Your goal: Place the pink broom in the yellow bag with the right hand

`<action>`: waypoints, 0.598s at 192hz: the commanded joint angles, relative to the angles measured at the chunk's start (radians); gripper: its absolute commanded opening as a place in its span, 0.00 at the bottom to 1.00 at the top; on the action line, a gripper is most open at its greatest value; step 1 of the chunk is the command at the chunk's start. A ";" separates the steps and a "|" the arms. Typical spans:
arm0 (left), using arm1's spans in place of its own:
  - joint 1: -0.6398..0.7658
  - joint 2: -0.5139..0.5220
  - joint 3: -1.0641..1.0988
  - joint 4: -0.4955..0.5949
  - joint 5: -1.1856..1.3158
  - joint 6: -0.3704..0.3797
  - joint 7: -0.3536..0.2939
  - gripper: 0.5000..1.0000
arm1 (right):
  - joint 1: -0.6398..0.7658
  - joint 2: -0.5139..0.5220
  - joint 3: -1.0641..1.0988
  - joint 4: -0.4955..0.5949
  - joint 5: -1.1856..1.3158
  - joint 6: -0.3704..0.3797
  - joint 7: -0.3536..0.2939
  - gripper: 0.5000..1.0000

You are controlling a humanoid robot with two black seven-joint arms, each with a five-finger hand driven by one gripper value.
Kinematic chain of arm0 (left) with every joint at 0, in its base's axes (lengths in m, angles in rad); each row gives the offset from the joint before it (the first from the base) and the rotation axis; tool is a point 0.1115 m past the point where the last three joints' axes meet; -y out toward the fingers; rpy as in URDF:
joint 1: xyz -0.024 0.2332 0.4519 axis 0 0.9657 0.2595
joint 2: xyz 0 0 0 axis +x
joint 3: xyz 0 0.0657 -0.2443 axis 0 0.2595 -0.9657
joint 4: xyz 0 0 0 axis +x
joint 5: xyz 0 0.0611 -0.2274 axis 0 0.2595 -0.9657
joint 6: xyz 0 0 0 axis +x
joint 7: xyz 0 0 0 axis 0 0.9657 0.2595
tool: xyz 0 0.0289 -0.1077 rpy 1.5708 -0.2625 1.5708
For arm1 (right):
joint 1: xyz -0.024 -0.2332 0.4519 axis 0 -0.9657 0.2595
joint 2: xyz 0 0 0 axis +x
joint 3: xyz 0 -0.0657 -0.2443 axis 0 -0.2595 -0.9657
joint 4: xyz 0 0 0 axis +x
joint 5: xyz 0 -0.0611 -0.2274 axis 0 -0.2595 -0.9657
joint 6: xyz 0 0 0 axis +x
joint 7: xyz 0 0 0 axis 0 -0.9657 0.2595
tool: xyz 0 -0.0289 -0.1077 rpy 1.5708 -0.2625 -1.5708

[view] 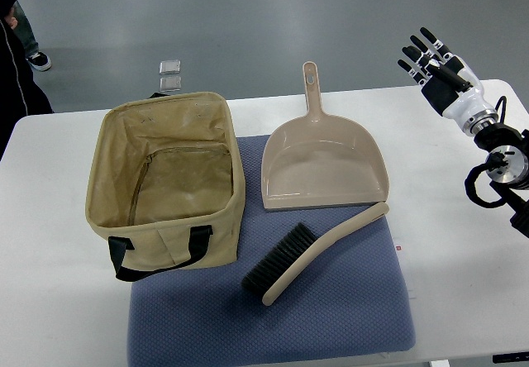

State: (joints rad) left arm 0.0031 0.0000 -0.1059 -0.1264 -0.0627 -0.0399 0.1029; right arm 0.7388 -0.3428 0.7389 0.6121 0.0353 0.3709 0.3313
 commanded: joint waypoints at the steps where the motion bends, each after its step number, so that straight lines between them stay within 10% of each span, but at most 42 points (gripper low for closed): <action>1: 0.000 0.000 0.000 -0.001 0.001 -0.003 0.000 1.00 | 0.002 -0.002 -0.001 0.001 0.002 0.000 0.000 0.86; 115: -0.002 0.000 0.000 0.005 0.000 -0.003 0.000 1.00 | 0.001 -0.001 0.011 0.005 -0.003 0.006 0.000 0.86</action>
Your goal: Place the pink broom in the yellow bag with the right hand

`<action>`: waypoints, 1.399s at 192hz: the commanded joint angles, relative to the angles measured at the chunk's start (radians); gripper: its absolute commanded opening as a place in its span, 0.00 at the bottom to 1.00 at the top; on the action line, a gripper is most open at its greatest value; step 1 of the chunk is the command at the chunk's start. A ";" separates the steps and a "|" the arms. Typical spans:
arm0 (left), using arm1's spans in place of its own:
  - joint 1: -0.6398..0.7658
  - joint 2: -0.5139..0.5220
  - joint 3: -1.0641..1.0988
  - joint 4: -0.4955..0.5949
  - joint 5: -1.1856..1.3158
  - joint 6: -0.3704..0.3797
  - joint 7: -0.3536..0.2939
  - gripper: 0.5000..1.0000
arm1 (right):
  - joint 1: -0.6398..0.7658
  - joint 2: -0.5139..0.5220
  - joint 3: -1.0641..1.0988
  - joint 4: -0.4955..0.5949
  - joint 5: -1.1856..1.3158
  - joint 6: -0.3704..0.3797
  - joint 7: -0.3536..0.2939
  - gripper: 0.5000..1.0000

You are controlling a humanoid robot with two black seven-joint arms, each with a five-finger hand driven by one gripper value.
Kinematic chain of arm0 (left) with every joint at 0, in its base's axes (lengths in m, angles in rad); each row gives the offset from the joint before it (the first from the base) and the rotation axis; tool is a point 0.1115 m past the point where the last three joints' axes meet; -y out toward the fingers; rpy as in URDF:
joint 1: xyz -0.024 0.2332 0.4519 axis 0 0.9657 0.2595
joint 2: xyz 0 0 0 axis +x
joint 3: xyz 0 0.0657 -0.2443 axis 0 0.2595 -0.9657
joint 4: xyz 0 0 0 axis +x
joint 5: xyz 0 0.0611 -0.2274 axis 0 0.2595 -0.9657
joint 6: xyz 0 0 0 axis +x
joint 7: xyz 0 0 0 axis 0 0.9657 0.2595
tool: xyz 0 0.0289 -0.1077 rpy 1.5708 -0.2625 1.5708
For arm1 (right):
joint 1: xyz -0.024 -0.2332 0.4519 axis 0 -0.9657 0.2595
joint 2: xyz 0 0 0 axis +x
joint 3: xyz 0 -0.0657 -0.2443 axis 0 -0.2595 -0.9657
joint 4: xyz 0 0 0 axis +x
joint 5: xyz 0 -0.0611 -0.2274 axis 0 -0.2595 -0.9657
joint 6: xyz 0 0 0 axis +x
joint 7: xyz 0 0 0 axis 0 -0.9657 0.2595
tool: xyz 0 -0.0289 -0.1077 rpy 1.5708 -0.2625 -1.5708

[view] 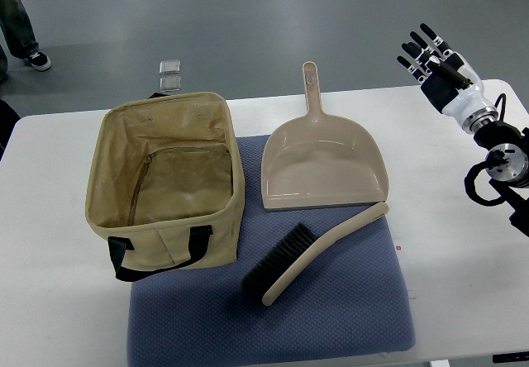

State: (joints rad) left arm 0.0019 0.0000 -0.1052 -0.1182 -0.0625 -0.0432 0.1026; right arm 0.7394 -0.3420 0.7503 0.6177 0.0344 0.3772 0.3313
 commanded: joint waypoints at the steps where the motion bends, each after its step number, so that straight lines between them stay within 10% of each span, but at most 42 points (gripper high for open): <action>1: 0.000 0.000 -0.001 -0.003 0.000 0.000 0.000 1.00 | 0.000 -0.002 0.000 -0.001 -0.002 0.000 0.000 0.86; 269: 0.000 0.000 -0.001 -0.001 0.000 0.000 0.000 1.00 | 0.001 -0.019 -0.002 -0.001 -0.016 0.101 -0.003 0.86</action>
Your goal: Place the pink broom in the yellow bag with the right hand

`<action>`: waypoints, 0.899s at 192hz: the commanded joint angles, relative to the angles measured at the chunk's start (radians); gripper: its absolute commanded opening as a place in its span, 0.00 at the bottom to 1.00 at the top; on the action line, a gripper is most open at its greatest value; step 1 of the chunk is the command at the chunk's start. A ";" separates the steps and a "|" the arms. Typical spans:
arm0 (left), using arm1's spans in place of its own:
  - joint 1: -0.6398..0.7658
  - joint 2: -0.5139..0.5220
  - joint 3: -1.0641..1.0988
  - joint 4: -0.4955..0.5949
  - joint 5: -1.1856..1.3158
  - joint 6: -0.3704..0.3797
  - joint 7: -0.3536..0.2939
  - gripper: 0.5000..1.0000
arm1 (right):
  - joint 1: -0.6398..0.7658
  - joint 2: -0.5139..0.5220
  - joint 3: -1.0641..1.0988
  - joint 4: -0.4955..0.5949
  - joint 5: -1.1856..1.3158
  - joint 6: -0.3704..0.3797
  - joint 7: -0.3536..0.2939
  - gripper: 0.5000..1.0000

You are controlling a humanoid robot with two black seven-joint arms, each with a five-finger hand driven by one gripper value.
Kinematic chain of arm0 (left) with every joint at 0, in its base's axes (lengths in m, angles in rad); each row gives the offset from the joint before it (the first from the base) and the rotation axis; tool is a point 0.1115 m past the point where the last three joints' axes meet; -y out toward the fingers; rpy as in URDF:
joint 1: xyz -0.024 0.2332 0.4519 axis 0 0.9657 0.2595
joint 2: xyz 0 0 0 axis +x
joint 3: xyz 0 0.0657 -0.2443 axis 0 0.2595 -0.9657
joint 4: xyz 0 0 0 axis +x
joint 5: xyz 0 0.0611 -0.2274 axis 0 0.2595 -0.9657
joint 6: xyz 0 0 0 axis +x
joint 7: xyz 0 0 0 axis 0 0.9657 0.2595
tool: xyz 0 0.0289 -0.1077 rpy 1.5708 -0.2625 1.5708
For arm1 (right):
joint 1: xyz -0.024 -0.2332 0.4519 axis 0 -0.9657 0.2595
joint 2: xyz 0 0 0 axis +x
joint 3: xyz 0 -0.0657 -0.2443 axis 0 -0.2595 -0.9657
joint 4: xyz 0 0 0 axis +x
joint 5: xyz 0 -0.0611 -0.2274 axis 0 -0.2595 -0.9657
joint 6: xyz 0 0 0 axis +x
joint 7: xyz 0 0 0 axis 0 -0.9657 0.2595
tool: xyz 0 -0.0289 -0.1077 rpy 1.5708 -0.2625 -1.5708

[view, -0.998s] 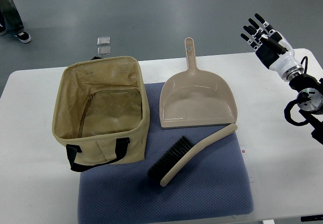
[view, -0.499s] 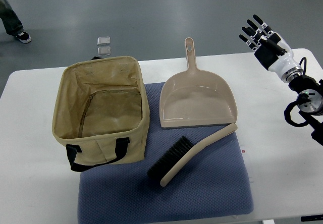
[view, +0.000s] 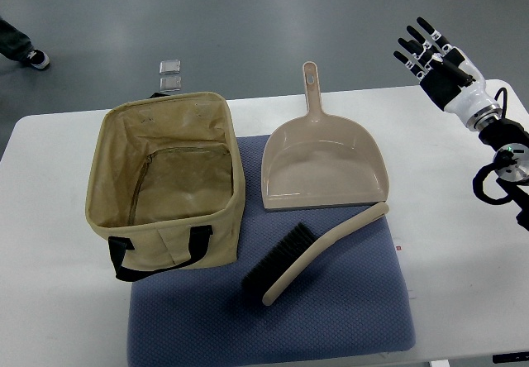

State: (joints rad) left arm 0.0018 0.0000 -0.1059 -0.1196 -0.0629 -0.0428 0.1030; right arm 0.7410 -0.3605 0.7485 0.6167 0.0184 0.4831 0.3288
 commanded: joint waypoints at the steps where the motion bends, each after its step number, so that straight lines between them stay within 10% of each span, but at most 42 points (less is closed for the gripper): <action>1: 0.000 0.000 0.000 0.000 0.000 0.000 0.000 1.00 | 0.000 0.000 0.002 0.000 0.000 -0.004 0.001 0.86; 173: 0.000 0.000 0.000 0.000 0.000 0.000 0.000 1.00 | 0.003 -0.014 -0.015 0.011 0.003 0.052 -0.001 0.85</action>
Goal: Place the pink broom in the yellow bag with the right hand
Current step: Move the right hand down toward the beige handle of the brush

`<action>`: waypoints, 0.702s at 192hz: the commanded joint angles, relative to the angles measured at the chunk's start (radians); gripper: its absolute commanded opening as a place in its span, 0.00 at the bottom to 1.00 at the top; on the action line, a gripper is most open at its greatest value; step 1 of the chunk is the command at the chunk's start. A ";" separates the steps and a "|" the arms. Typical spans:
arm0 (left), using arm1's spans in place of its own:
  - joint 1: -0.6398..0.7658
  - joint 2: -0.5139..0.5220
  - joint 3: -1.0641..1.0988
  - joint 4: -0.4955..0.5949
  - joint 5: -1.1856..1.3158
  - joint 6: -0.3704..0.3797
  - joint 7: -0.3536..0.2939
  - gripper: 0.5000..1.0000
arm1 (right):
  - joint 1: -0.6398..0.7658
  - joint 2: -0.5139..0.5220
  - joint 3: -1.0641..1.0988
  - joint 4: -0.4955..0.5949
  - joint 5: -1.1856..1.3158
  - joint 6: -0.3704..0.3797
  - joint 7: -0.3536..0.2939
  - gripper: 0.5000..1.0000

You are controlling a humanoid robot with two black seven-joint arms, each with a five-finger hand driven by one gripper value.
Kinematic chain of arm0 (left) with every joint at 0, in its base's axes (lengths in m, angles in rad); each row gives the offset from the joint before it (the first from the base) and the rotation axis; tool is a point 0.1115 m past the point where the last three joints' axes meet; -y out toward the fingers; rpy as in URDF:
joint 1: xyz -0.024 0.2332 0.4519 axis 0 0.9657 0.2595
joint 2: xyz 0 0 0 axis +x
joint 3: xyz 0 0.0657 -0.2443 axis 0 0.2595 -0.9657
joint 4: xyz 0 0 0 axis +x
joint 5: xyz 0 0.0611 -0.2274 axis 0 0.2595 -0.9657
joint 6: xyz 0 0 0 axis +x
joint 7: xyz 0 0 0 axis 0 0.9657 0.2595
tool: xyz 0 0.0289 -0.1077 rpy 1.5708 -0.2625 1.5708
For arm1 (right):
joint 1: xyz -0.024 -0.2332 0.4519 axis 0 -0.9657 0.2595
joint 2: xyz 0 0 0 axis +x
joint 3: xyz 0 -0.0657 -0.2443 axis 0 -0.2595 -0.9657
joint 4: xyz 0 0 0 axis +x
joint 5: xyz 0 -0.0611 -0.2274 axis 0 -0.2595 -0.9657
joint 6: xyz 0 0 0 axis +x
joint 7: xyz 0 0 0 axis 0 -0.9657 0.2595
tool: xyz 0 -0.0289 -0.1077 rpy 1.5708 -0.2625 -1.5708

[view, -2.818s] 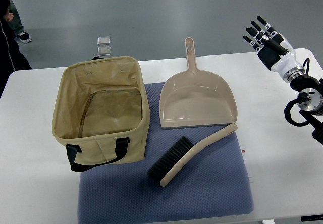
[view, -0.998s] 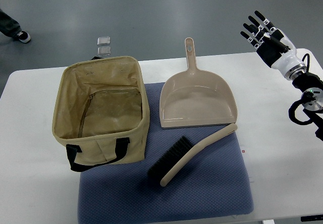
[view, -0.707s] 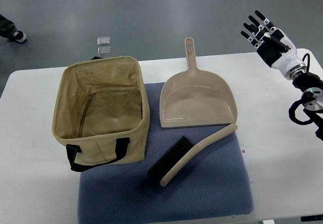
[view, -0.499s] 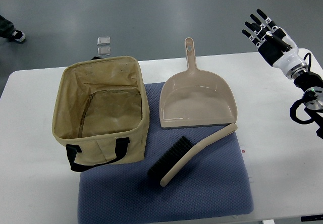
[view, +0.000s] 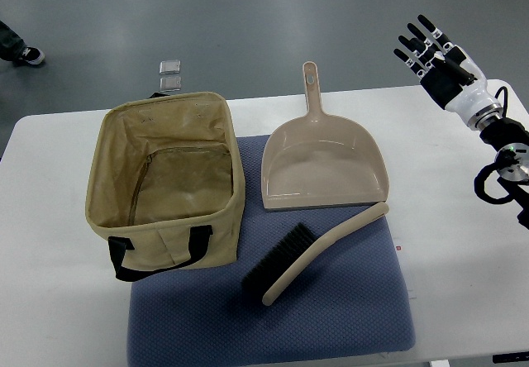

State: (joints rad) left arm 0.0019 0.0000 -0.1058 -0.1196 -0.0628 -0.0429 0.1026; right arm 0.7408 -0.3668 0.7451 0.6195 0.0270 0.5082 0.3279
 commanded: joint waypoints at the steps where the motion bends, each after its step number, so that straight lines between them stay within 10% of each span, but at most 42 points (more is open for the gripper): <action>1: 0.000 0.000 0.000 0.000 0.000 0.000 0.000 1.00 | 0.003 -0.007 -0.012 0.008 -0.005 0.027 0.000 0.85; 70: 0.000 0.000 0.000 0.000 0.000 0.000 0.000 1.00 | 0.037 -0.178 -0.064 0.275 -0.533 0.099 0.086 0.84; 135: 0.000 0.000 0.000 0.000 0.000 0.000 0.000 1.00 | 0.058 -0.276 -0.227 0.569 -1.006 -0.214 0.204 0.84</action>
State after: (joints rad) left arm 0.0018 0.0000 -0.1058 -0.1196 -0.0627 -0.0430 0.1027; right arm 0.7831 -0.6105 0.6006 1.1130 -0.8854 0.3865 0.5075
